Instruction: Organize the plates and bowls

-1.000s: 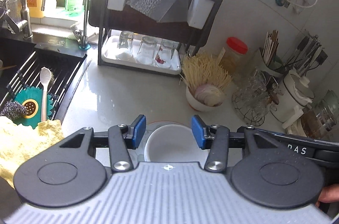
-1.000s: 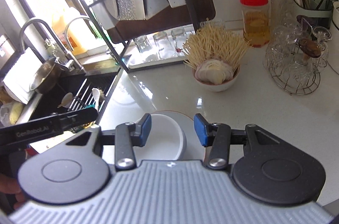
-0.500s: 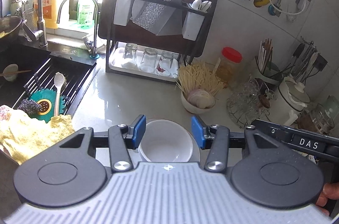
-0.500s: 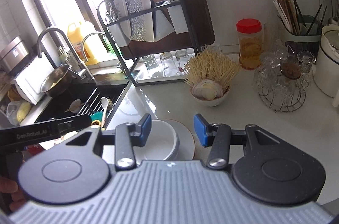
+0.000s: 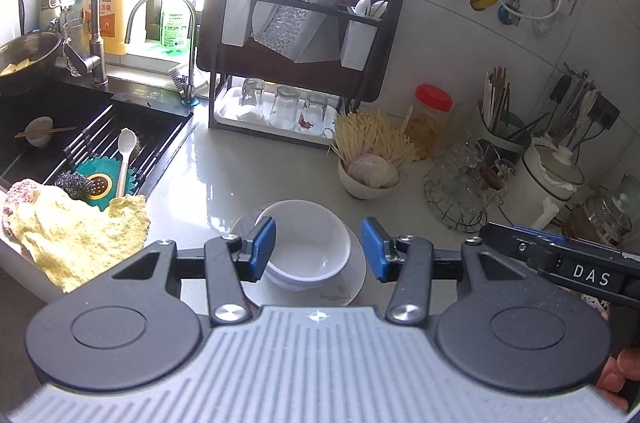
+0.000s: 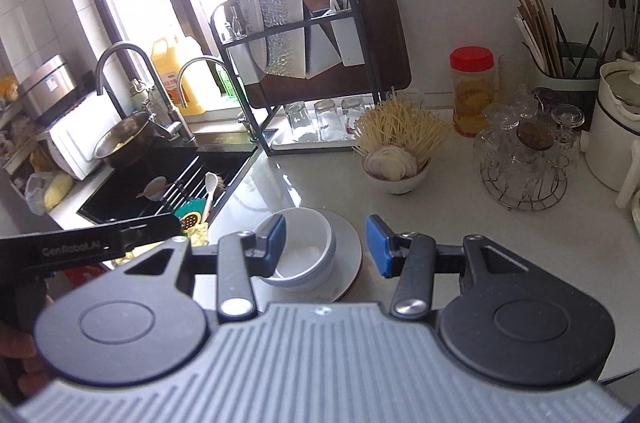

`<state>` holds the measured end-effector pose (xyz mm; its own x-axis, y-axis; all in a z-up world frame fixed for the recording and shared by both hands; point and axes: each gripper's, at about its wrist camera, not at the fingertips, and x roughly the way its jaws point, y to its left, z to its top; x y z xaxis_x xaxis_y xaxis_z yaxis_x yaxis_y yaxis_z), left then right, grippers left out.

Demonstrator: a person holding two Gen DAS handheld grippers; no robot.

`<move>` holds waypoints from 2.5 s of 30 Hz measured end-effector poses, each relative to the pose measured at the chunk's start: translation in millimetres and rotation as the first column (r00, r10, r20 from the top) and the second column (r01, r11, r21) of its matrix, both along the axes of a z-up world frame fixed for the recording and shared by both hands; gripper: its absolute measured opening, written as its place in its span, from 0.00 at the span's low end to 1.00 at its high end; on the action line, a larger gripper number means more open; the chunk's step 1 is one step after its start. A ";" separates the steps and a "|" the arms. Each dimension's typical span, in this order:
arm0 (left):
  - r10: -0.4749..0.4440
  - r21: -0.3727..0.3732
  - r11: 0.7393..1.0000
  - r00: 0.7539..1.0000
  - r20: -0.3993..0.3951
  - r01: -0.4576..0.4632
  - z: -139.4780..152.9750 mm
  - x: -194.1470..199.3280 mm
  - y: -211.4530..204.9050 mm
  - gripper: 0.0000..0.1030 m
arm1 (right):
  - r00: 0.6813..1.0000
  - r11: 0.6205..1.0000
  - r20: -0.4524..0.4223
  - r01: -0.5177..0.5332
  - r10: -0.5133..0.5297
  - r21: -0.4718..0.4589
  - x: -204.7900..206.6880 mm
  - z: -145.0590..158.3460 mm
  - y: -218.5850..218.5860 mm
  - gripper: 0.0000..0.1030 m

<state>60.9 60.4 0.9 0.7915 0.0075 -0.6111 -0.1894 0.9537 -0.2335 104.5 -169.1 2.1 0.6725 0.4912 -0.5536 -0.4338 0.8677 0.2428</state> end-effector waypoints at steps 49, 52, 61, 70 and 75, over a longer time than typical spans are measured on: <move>0.059 0.089 0.995 0.995 -0.080 -0.052 -2.7 -82.7 -42.6 0.93 | 0.998 0.998 0.043 -0.048 0.050 -0.041 -66.5 -6.4 -27.4 0.58; 0.063 0.102 0.993 0.995 -0.082 -0.055 -1.8 -80.6 -42.0 0.94 | 0.998 0.999 0.048 -0.043 0.045 -0.030 -63.5 -7.6 -28.4 0.80; 0.070 0.082 0.995 0.993 -0.097 -0.062 -5.4 -74.8 -38.7 0.95 | 0.998 0.998 0.039 -0.049 0.050 -0.031 -54.4 -13.5 -24.2 0.84; 0.057 0.095 0.994 0.991 -0.121 -0.046 -10.2 -68.0 -41.0 0.95 | 0.998 1.000 0.057 0.001 0.000 -0.016 -50.0 -14.6 -31.6 0.85; 0.056 0.109 0.993 0.990 -0.128 -0.042 -10.5 -63.9 -42.9 0.95 | 0.998 0.999 0.057 0.031 -0.030 -0.013 -50.9 -16.6 -36.4 1.00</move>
<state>-3.0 17.5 -9.5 0.7020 0.1143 -0.7029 -0.2583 0.9607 -0.1017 53.6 -205.6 -14.5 0.7176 0.4622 -0.5210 -0.4197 0.8839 0.2061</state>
